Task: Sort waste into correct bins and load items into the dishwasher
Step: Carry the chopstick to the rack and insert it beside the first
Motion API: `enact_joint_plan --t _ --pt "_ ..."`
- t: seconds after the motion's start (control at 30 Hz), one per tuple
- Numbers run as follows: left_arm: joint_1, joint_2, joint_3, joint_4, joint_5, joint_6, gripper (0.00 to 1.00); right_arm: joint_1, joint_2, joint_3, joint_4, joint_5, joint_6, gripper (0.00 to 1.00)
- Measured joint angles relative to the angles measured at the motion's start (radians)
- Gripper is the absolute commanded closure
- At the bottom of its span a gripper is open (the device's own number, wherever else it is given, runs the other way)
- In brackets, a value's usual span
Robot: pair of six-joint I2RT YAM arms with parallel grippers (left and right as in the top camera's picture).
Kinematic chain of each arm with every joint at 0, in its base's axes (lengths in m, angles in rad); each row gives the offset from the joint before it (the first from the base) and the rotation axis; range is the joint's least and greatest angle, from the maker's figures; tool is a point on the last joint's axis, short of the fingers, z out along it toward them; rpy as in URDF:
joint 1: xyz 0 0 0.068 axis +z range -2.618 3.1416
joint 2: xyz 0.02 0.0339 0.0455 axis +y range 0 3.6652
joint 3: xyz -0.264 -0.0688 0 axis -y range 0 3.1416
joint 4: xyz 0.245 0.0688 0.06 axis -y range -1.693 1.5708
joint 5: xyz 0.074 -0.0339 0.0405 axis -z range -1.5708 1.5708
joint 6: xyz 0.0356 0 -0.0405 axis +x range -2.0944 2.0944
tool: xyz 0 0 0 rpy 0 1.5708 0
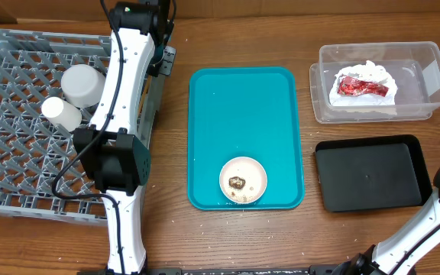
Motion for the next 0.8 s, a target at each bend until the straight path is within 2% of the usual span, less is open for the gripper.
enact_joint_plan --t 0.47,0.53,0.6,0.7,0.8 --pt "0.080 0.007 0.000 0.002 -0.027 0.027 0.96 0.000 0.000 0.000 0.000 0.000 0.000 0.00" --pt "0.082 0.007 0.000 0.003 -0.025 0.027 0.90 0.000 0.000 0.000 0.000 -0.001 0.000 0.00" --pt "0.082 0.007 0.000 0.007 -0.022 0.029 0.78 0.000 0.000 0.000 0.000 0.000 0.000 0.00" --pt "0.082 0.007 0.000 0.011 -0.018 0.031 0.66 0.000 0.000 0.000 0.000 0.000 0.000 0.00" --pt "0.082 0.007 0.000 0.011 -0.015 0.031 0.64 0.000 0.000 0.000 0.000 0.000 0.000 0.00"
